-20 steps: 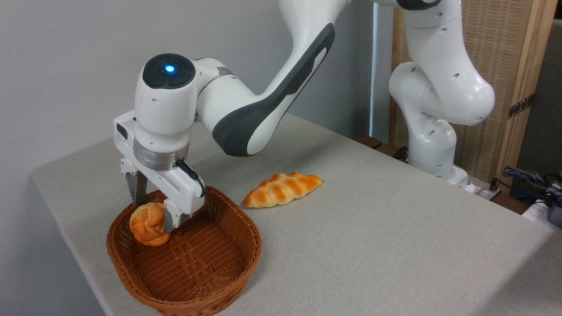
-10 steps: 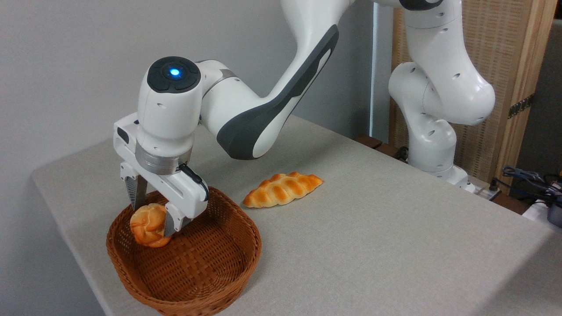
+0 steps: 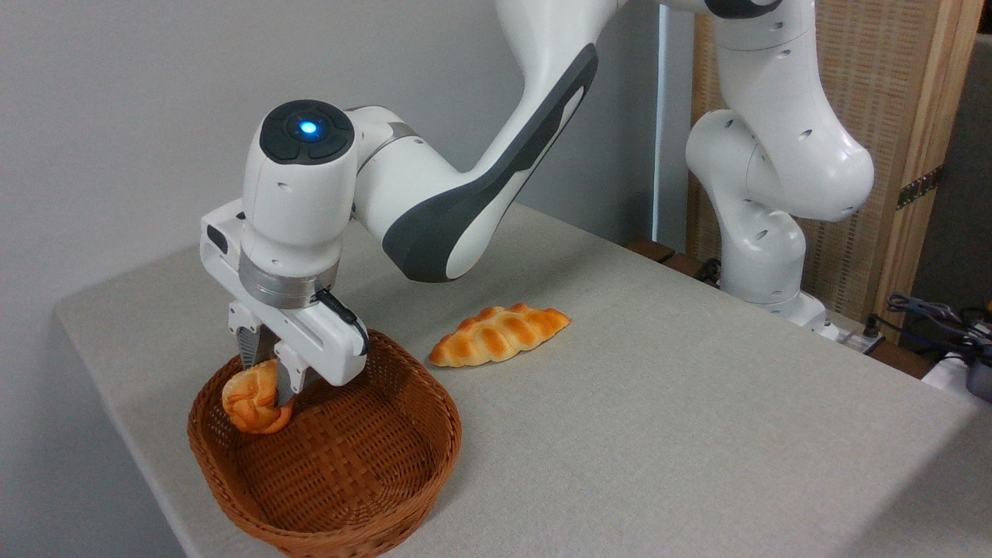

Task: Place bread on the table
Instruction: 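Close the gripper on the orange round bun, then lift the bun out of the basket and carry it toward the croissant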

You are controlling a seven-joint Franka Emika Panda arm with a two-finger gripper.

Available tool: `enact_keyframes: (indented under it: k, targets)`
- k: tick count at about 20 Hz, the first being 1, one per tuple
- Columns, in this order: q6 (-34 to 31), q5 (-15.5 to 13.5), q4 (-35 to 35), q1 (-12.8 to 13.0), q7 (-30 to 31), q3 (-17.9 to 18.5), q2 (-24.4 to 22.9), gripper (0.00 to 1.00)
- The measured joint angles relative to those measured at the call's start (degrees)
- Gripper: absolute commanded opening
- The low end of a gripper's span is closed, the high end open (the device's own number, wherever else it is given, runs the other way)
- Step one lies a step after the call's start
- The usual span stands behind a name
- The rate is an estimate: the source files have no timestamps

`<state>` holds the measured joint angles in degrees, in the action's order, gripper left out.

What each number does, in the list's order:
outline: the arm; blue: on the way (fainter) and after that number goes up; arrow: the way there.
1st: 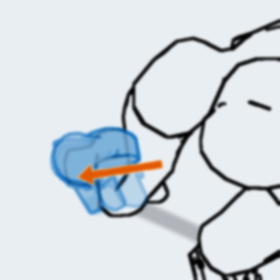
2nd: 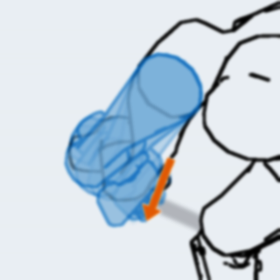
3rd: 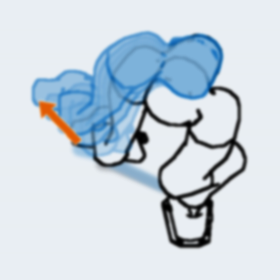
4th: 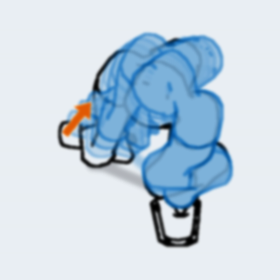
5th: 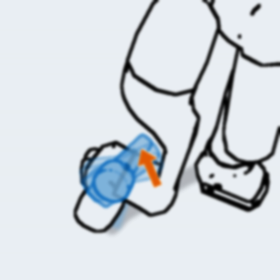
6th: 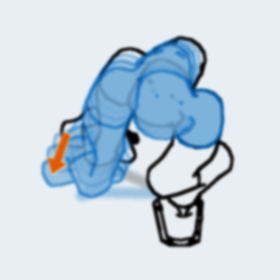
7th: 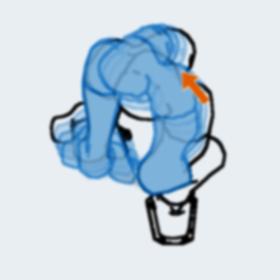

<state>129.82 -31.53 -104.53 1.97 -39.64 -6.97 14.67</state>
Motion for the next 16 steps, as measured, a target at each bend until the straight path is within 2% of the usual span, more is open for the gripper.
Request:
enact_keyframes:
  k: [6, 8, 10, 11, 14, 15, 16]
  targets:
    - [-0.6, 0.0, 1.4, -0.1, 0.0, 0.0, -0.5, 0.32]
    - [-3.2, 0.6, 2.9, -0.2, 0.0, 0.3, -1.4, 0.33]
    - [-8.6, 4.4, 5.0, -0.2, 0.0, 1.5, -3.7, 0.33]
    - [-10.6, 7.4, 5.6, -0.2, -0.1, 2.1, -5.2, 0.33]
    - [-13.7, 15.8, 6.1, -0.3, -0.8, 2.5, -8.9, 0.33]
    - [-14.4, 17.4, 6.1, -0.3, -1.0, 2.5, -9.6, 0.33]
    - [-15.7, 20.2, 6.1, -0.2, -2.0, 2.5, -10.6, 0.33]
